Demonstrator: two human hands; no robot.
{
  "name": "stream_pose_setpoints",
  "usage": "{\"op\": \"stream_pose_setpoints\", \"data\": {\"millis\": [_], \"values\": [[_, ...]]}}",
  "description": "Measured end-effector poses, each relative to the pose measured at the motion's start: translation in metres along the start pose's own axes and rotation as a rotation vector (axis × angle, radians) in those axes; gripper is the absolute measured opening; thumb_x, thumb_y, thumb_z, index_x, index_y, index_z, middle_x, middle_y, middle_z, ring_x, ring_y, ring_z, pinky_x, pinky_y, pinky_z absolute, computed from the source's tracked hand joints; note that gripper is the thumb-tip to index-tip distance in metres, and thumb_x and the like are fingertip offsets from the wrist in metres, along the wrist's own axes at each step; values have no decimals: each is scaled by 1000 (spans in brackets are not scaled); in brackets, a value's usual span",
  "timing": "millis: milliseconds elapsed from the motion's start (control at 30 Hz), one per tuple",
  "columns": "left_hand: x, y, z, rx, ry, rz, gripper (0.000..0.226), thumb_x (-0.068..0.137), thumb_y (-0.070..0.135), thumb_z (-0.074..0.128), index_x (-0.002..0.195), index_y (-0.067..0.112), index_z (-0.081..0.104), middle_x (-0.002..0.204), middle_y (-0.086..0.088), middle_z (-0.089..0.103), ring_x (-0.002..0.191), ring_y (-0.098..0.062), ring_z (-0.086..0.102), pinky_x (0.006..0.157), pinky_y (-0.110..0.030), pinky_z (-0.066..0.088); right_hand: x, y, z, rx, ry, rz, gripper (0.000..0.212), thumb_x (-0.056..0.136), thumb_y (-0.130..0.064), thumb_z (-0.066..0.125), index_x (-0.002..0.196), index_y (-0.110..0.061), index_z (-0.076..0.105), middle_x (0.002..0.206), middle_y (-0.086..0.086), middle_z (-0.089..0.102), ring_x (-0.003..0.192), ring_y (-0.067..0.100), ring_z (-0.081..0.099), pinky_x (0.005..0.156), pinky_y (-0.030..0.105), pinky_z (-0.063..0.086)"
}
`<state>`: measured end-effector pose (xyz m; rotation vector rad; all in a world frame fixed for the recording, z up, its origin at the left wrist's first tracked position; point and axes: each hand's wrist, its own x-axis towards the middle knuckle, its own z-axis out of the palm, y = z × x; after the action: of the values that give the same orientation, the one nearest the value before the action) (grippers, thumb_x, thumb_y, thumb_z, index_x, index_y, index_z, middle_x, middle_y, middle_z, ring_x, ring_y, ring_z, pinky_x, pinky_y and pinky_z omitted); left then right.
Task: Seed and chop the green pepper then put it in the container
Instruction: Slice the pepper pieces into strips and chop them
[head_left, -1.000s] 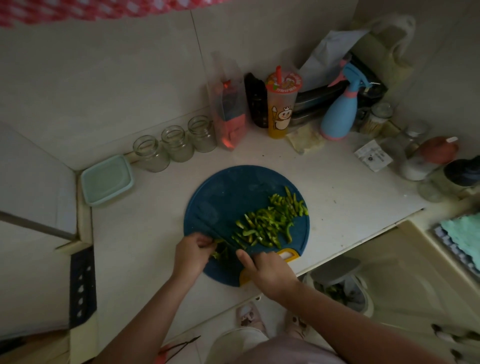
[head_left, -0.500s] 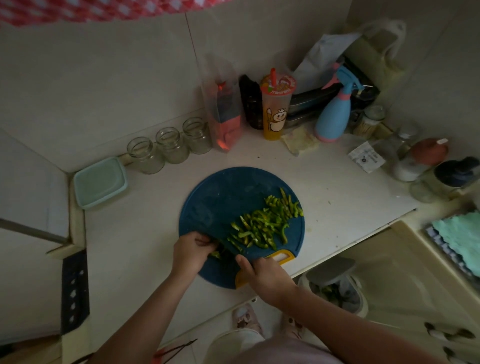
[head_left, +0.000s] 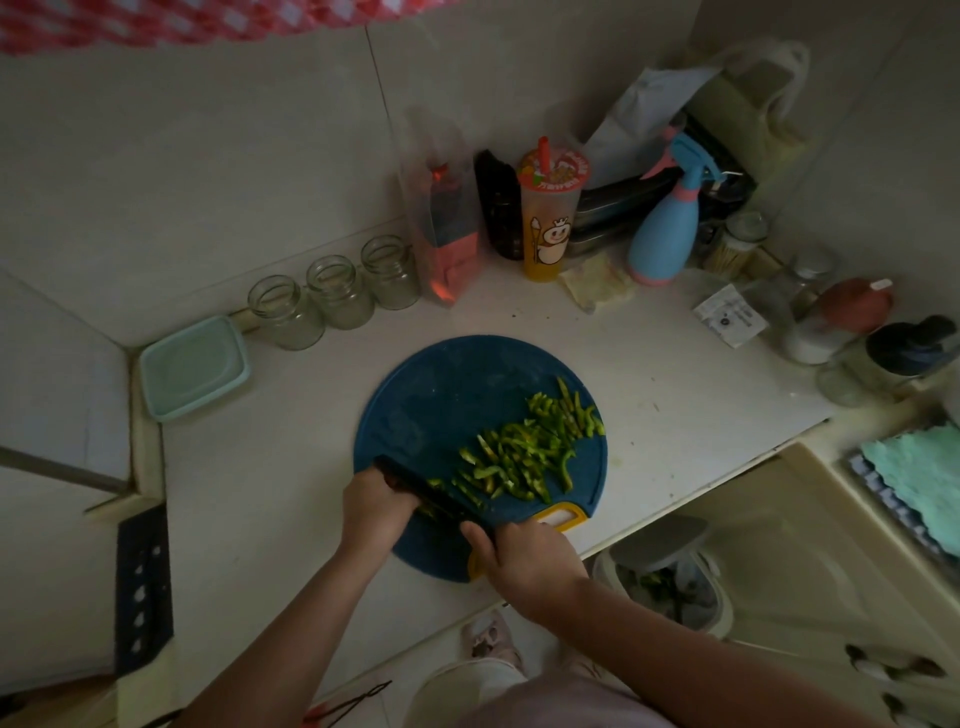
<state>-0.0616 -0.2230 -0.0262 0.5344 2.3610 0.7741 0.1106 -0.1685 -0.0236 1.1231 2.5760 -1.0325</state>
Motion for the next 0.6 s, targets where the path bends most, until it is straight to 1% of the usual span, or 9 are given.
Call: {"op": "stream_pose_setpoints", "data": {"millis": [100,167,233,367,433,500,567,600], "values": [[0,-3,4,-19,21,6,21,74,1,68,64,15,56,67,-3,62,72,-25,64,64,-31,52,2,-5,-4,-28,-11,6,61,96,-59,20,71,-15,54,86,15,66,82,31,63,61,31,38],[-2,-6,6,-33,46,5,16,73,0,68,68,11,58,70,-3,62,73,-25,62,61,-28,46,4,-9,-8,-55,-19,10,62,96,-59,19,71,-14,54,86,14,65,82,31,63,61,31,40],[-1,-9,7,-58,75,-10,11,71,2,70,75,3,60,76,-9,65,75,-26,63,61,-30,46,6,-13,-12,-73,-28,9,63,96,-59,18,73,-13,55,86,14,65,81,31,63,61,32,41],[5,-8,8,-80,42,-54,19,67,7,75,76,-2,60,78,-17,66,76,-32,64,66,-40,52,12,-16,-19,-65,-61,16,62,97,-58,19,65,-15,49,83,13,62,82,29,62,64,33,43],[7,-6,6,-94,15,-78,23,64,7,77,75,-3,59,79,-19,65,78,-34,65,71,-45,54,14,-14,-19,-59,-72,26,61,97,-58,19,63,-16,46,80,12,60,82,29,62,64,32,42],[8,-5,4,-104,2,-85,27,63,7,77,78,-6,60,81,-21,66,80,-35,65,73,-47,54,15,-14,-14,-60,-69,41,61,96,-59,18,62,-16,45,81,12,61,82,29,63,63,32,40],[7,-6,4,-108,-15,-86,24,61,6,76,73,-4,58,76,-19,65,76,-34,66,72,-46,54,17,-15,-8,-62,-48,52,62,96,-59,19,65,-15,49,82,12,62,84,31,63,64,32,41],[4,-5,4,-105,-23,-83,22,62,5,76,67,0,55,70,-16,62,71,-33,64,70,-44,54,19,-17,-5,-63,-37,56,62,96,-59,19,69,-14,52,86,14,64,86,31,63,66,33,41]]}}
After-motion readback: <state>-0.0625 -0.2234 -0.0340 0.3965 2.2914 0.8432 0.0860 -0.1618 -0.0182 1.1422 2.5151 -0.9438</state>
